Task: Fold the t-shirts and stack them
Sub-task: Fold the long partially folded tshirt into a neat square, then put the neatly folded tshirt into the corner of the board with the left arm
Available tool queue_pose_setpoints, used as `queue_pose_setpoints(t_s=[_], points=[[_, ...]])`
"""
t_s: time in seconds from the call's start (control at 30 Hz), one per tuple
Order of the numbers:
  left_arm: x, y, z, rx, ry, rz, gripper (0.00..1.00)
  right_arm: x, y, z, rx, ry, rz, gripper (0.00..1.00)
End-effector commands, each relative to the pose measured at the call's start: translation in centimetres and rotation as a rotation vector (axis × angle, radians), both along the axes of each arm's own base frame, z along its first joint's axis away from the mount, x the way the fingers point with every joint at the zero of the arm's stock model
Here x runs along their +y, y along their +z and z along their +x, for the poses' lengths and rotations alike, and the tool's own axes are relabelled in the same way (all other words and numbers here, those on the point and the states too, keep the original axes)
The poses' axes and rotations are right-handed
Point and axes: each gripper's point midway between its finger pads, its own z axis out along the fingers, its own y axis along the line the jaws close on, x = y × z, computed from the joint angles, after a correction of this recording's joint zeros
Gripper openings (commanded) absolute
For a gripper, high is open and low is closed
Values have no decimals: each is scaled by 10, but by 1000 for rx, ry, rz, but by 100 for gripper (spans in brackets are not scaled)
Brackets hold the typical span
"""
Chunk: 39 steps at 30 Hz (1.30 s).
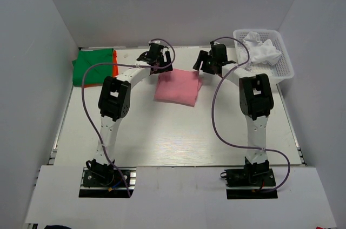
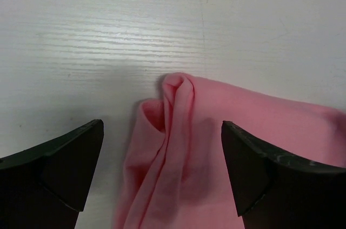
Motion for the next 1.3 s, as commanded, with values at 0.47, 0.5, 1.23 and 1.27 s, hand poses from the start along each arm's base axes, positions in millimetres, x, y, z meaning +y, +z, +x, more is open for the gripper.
queue_pose_setpoints(t_s=[0.47,0.5,1.23,1.27], points=[[0,33,-79,38,-134,-38,100,63,63,-117,33,375,264,90],[4,17,-81,67,-110,-21,100,69,56,-137,94,432,332,90],[-9,-30,-83,148,-180,-1,94,31,10,-140,111,363,250,90],[-13,-36,-87,167,-200,-17,91,32,17,-137,85,371,250,90]])
